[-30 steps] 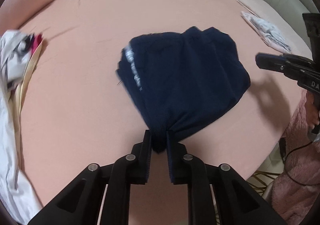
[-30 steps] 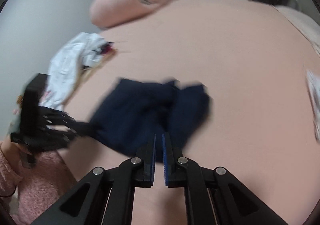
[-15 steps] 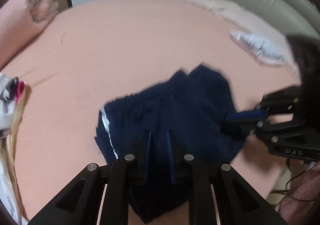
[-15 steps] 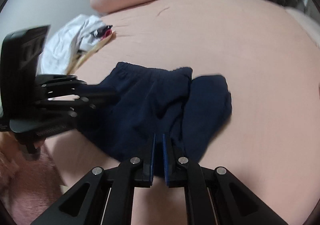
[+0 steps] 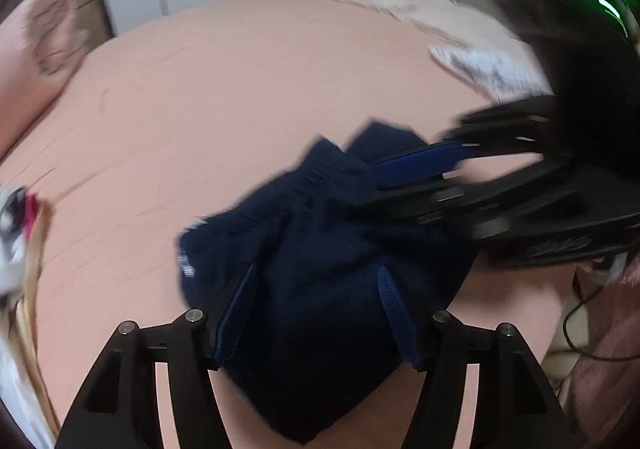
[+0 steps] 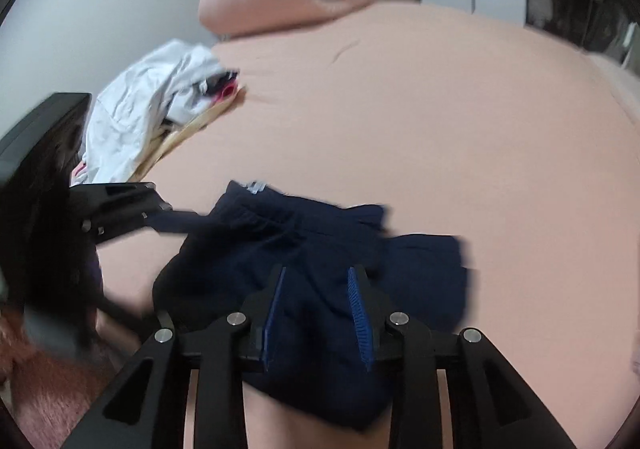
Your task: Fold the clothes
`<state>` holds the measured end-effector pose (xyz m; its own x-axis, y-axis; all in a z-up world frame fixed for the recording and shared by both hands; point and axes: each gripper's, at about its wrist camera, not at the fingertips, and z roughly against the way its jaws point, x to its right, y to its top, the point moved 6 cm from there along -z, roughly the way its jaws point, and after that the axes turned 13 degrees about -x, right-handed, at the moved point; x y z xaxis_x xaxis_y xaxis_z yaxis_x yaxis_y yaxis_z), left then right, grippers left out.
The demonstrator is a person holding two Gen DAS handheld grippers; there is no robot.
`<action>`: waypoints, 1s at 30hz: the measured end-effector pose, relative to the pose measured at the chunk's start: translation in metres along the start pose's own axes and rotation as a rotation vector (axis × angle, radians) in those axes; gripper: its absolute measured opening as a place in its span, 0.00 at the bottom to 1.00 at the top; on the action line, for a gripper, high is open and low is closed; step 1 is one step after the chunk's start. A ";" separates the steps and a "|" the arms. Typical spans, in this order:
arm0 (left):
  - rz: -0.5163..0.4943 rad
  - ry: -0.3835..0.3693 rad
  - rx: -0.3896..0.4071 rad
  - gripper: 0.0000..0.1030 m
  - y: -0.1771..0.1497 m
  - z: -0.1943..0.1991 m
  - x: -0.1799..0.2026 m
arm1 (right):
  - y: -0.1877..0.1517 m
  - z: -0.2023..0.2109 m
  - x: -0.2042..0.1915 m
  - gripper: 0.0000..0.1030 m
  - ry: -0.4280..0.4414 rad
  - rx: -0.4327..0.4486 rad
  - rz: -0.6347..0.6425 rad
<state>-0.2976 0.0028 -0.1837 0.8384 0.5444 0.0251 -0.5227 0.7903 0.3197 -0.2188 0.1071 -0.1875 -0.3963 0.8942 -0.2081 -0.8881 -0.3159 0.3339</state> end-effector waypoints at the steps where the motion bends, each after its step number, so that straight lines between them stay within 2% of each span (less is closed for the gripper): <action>1: -0.015 0.008 -0.014 0.59 -0.002 -0.003 0.000 | -0.003 -0.010 0.006 0.27 -0.013 -0.027 -0.010; 3: 0.020 0.019 0.012 0.59 -0.010 0.007 -0.011 | -0.009 -0.028 0.019 0.22 -0.039 -0.081 -0.030; 6: 0.093 -0.012 0.117 0.59 -0.017 0.031 -0.027 | -0.026 -0.005 0.044 0.26 -0.115 -0.057 -0.104; 9: 0.097 0.012 0.198 0.59 -0.010 0.037 -0.033 | -0.024 0.012 0.040 0.26 -0.008 0.017 -0.134; 11: 0.100 0.021 0.163 0.59 -0.003 0.018 -0.036 | -0.010 0.001 0.028 0.27 -0.004 0.026 -0.104; 14: 0.146 0.071 0.026 0.59 -0.003 -0.009 -0.048 | 0.012 -0.016 0.010 0.31 0.002 0.041 -0.058; 15: 0.171 0.085 -0.007 0.59 -0.006 -0.013 -0.053 | 0.007 -0.027 0.015 0.31 -0.038 -0.010 -0.073; 16: 0.220 0.079 0.005 0.59 -0.012 -0.004 -0.059 | 0.002 -0.037 0.020 0.28 -0.079 -0.060 -0.087; 19: 0.413 0.001 0.037 0.59 -0.033 0.024 -0.073 | -0.010 -0.005 0.034 0.32 -0.014 0.037 -0.168; 20: 0.433 -0.032 0.025 0.59 -0.038 0.022 -0.071 | -0.012 0.007 0.036 0.36 -0.007 0.067 -0.182; 22: 0.474 -0.098 0.001 0.59 -0.047 0.020 -0.067 | -0.022 0.027 0.040 0.71 0.027 0.100 -0.256; 25: 0.506 -0.128 -0.049 0.59 -0.054 0.010 -0.062 | -0.036 0.019 0.049 0.72 0.107 0.059 -0.379; 27: 0.523 -0.138 -0.025 0.59 -0.052 0.006 -0.059 | -0.037 -0.004 0.054 0.72 0.067 -0.012 -0.410; 30: 0.548 -0.196 0.007 0.58 -0.049 0.006 -0.058 | -0.042 -0.016 0.052 0.73 0.064 -0.046 -0.403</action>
<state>-0.3198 -0.0691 -0.1946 0.4590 0.8107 0.3634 -0.8880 0.4054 0.2172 -0.2058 0.1616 -0.2272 -0.0274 0.9282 -0.3712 -0.9842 0.0399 0.1725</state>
